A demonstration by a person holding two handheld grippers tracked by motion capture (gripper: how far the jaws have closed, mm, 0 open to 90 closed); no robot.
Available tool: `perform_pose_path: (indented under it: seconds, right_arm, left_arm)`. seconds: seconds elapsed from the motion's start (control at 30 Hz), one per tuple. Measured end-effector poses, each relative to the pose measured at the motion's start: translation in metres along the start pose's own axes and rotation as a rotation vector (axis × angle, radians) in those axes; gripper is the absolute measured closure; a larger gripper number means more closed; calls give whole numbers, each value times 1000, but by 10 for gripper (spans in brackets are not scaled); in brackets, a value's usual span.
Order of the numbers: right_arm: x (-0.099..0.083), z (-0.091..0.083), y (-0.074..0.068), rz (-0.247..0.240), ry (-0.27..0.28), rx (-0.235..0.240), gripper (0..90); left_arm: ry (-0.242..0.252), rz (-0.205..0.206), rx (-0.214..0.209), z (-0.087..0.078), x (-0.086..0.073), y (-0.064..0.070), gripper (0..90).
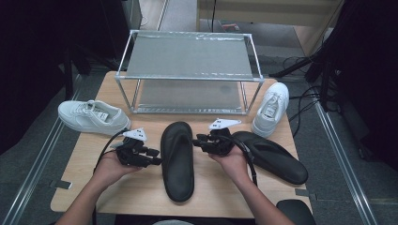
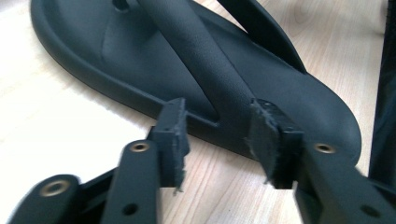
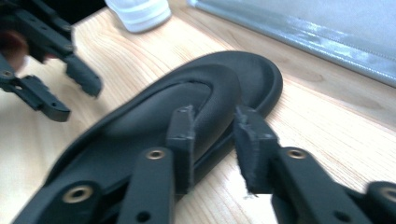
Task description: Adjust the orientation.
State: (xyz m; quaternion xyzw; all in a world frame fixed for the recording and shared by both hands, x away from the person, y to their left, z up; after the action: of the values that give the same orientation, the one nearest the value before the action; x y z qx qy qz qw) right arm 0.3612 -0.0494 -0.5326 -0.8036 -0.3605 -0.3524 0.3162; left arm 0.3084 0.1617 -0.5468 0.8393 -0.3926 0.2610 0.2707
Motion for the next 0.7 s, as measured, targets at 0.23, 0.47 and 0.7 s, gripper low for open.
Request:
perform_pose_path:
  seconds: [0.23,0.47,0.7]
  right_arm:
    - [-1,-15,3,1,-7,13,576]
    - [-7,-36,7,-27,-17,4,565]
    - [-12,-53,13,-41,-7,-16,559]
  left_arm:
    - [30,3,3,-2,8,1,429]
    - [32,5,-7,0,17,2,422]
    - [38,21,-19,4,25,3,416]
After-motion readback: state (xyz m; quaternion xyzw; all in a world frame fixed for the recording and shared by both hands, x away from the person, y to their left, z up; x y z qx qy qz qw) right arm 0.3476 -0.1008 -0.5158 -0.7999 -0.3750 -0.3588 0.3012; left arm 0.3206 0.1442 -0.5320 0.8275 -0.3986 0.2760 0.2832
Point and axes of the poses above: each handheld gripper's, and its own axes: z roughly forward along the jaws, x roughly out of its top, y roughly to its right, the point moved 7 cm from there along z, roughly forward along the jaws, and after that the axes turned 2 degrees about x, right-handed, at the moved point
